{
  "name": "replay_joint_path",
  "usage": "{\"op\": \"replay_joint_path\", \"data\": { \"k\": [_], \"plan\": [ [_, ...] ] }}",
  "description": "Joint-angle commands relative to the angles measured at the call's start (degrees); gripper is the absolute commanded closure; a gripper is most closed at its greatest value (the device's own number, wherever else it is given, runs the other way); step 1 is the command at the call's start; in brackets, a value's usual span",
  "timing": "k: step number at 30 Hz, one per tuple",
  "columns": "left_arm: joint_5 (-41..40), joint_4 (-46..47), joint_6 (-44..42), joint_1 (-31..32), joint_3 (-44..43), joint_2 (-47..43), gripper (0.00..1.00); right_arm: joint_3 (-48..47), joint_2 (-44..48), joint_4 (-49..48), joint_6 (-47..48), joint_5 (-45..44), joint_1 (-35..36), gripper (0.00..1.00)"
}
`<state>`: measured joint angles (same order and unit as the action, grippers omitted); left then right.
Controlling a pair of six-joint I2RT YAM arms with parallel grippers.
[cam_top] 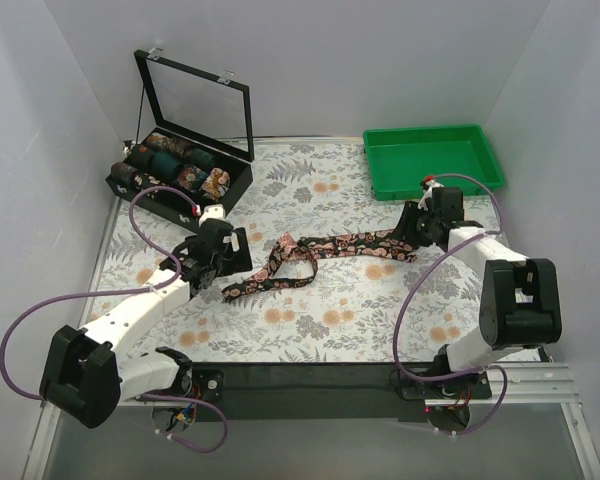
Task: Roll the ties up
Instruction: Flatten the tie
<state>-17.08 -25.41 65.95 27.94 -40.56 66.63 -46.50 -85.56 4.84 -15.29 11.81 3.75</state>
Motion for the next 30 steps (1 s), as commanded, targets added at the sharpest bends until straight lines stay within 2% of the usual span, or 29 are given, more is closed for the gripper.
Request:
{"op": "replay_joint_path", "data": {
  "k": [1, 7, 10, 14, 18, 26, 30],
  "plan": [
    [0.4, 1.0, 0.6, -0.5, 0.3, -3.0, 0.19, -6.2, -5.6, 0.4, -1.9, -1.4, 0.4, 0.59],
    [-1.4, 0.8, 0.5, -0.7, 0.0, -5.6, 0.19, -11.0, -15.7, 3.4, -2.9, -3.1, -0.1, 0.71],
    [-0.8, 0.9, 0.8, -2.2, -0.1, -6.7, 0.19, -11.7, -17.3, 7.2, -2.7, -4.3, -3.2, 0.72],
    [2.5, 2.2, 1.5, -5.3, 0.6, -7.9, 0.19, -12.6, -16.7, 11.4, -0.8, -7.3, -8.7, 0.70],
    [4.5, 2.9, 1.7, -6.2, 1.2, -6.8, 0.19, -12.7, -16.9, 11.7, -1.1, -7.8, -14.3, 0.69],
    [8.1, 2.9, 1.5, -6.2, 2.0, -2.3, 0.18, -15.2, -17.7, 11.6, 0.5, -16.0, -16.4, 0.67],
    [9.9, 3.3, 2.9, -6.2, 2.9, -1.2, 0.18, -16.0, -14.5, 10.1, 0.7, -13.0, -15.8, 0.61]
  ]
}}
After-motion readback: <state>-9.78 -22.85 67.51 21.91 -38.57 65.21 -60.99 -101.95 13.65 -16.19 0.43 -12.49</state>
